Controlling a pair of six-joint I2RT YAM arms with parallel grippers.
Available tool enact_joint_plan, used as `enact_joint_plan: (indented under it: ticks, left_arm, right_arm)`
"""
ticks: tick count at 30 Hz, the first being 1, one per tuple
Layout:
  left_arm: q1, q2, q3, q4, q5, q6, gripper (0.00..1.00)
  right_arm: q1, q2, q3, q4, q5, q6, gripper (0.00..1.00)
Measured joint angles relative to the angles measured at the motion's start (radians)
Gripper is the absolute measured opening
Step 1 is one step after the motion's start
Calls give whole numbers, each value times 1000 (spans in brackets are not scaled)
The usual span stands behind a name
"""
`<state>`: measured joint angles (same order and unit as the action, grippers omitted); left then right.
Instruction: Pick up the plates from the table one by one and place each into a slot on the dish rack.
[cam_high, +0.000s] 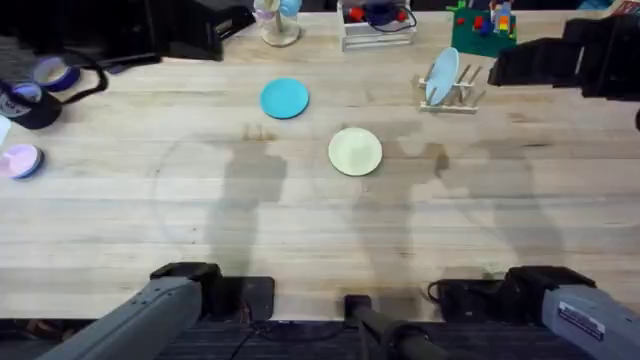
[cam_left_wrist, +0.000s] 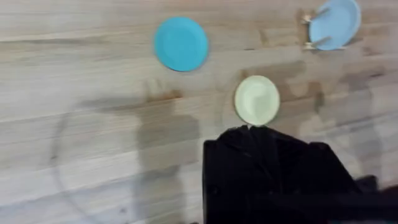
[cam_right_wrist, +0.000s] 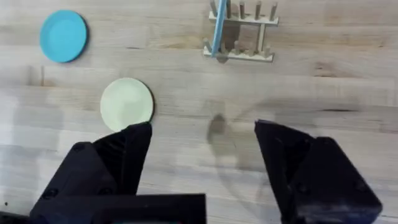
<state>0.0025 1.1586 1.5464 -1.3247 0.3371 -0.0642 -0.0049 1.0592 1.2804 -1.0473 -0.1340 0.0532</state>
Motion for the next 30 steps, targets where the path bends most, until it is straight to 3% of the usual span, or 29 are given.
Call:
enact_joint_plan:
  ticks: [8,16,30]
  left_arm:
    - [0,126,2,2,198,1,42]
    - [0,147,-22,44,277,4,42]
    - [0,147,-351,293,419,-10,42]
  right_arm:
    - [0,0,0,0,-1,0,995]
    - [0,0,0,-1,-1,0,995]
    - [0,0,0,0,-1,0,995]
